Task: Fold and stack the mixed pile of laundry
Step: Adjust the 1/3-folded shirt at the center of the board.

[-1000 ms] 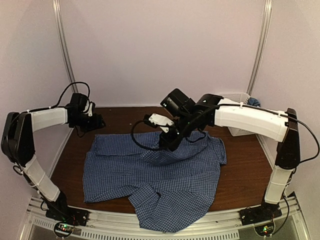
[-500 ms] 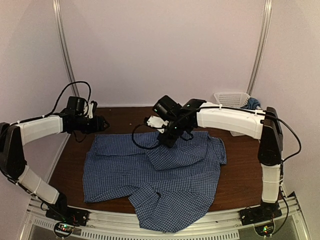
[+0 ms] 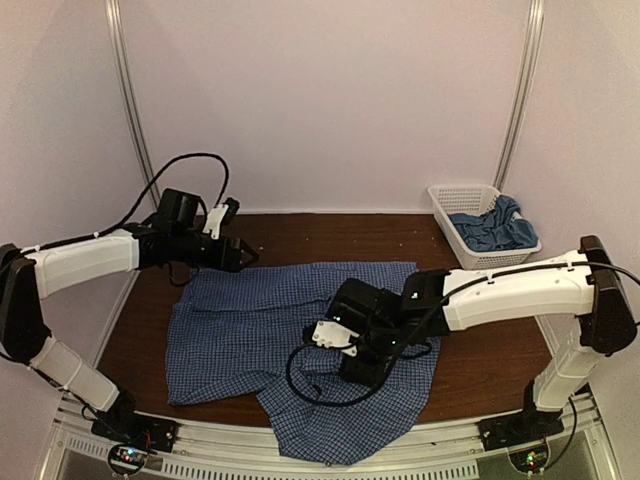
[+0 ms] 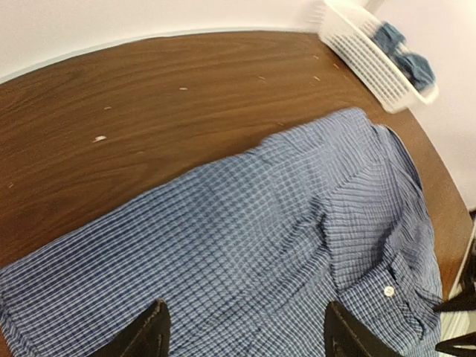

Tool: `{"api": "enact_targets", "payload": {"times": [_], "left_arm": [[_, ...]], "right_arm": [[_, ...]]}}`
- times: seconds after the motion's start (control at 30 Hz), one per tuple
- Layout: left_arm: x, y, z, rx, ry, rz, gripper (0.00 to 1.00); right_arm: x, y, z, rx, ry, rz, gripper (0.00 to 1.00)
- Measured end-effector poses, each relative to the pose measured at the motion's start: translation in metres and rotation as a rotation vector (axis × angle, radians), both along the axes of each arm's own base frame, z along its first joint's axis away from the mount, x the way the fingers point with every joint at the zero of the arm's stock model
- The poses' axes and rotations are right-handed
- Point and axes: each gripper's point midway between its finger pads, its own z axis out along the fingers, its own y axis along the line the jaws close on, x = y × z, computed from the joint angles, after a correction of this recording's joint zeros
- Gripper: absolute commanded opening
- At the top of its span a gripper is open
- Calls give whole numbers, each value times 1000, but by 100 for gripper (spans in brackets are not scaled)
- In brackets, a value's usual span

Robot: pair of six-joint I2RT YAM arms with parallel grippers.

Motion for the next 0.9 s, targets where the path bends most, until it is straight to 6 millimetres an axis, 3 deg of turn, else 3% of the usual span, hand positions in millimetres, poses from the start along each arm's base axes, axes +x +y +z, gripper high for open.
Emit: {"api": "enact_targets", "payload": {"times": [0.1,0.2,0.37,0.47,0.57,0.7,0.9], "left_arm": [[-20,-44,6,26,-31,-174,72],[-42,-84,1,51,-39,-341,70],[-77,-129,-33,131,13,-549,67],[-97,-153,-58,183,34,-659,68],[-119,-173,-83,222,64,-761,71],[-141,-190,-107,237,92,-856,76],[-148,-204,-123,201,119,-932,78]], "right_arm": [[-11,-14,1,45,49,-46,80],[-7,-24,24,150,58,-114,84],[31,-46,96,433,4,-274,84],[62,-70,120,530,-34,-399,84],[83,-90,121,560,-41,-501,84],[90,-105,115,577,-12,-561,84],[95,-119,127,633,-13,-601,84]]}}
